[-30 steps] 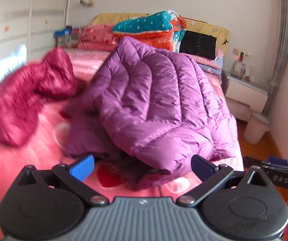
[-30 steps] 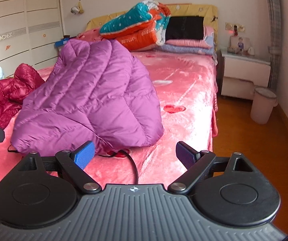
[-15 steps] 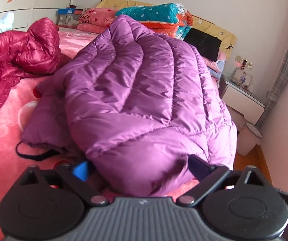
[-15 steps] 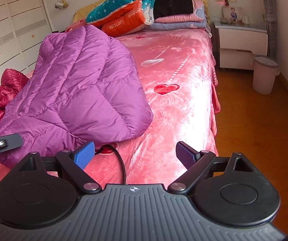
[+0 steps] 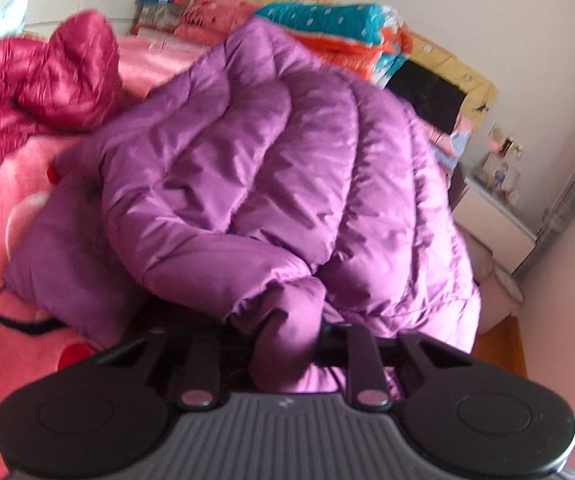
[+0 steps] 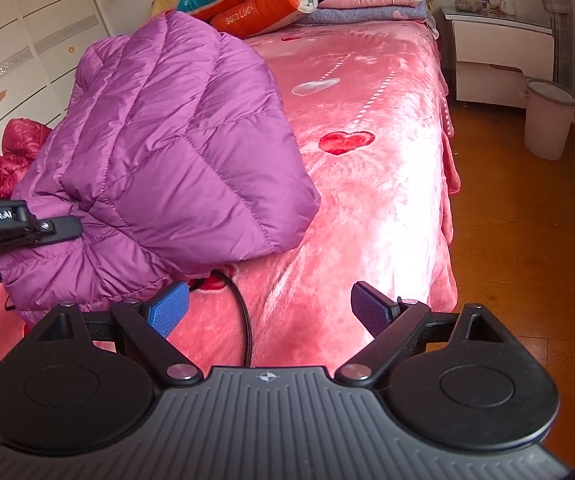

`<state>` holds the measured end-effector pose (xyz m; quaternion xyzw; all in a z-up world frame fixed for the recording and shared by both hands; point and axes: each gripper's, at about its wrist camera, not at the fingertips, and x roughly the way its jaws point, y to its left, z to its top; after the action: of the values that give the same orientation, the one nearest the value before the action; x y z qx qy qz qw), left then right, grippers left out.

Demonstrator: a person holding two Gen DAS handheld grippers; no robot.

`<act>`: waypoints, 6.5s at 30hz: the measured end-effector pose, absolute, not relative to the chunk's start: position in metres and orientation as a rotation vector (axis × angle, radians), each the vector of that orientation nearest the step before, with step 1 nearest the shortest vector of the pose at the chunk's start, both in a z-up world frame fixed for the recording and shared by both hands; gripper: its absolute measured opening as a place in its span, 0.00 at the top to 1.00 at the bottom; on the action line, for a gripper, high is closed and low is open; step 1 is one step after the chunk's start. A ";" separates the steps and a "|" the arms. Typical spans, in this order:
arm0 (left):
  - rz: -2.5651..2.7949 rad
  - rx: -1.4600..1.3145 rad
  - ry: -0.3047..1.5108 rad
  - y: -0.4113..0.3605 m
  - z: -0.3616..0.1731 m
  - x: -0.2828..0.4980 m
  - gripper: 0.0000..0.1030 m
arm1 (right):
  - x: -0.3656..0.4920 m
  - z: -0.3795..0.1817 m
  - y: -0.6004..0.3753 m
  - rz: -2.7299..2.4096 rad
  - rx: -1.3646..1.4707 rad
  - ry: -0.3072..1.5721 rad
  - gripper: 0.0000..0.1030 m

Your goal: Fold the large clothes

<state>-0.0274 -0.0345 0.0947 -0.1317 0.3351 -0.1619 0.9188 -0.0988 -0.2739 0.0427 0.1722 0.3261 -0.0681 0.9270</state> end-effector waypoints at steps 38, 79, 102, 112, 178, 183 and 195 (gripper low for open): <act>-0.291 -0.278 0.494 0.115 0.206 -0.180 0.90 | -0.155 0.064 -0.273 -0.161 0.394 0.498 0.00; -0.715 0.071 0.488 0.050 0.172 -0.196 0.24 | -0.199 0.173 -0.212 -0.059 0.072 0.376 0.00; -0.226 -0.055 0.486 0.213 0.160 -0.199 0.17 | -0.109 0.099 0.011 0.199 -0.726 0.523 0.04; -0.226 -0.058 0.523 0.214 0.148 -0.193 0.13 | -0.084 0.053 0.015 0.126 -0.892 0.558 0.22; -0.613 1.170 -0.019 -0.078 0.110 -0.047 0.24 | -0.102 0.023 -0.426 -0.330 0.866 0.341 0.54; -0.609 1.149 0.012 -0.090 0.106 -0.043 0.47 | -0.108 0.014 -0.432 -0.270 0.975 0.358 0.30; -0.514 0.541 0.274 -0.051 0.158 -0.034 0.91 | -0.113 0.021 -0.405 -0.133 0.968 0.419 0.07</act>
<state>-0.0342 -0.0507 0.1580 0.2636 0.1334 -0.2505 0.9220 -0.1129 -0.4050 0.0211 0.4617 0.1997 -0.0632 0.8619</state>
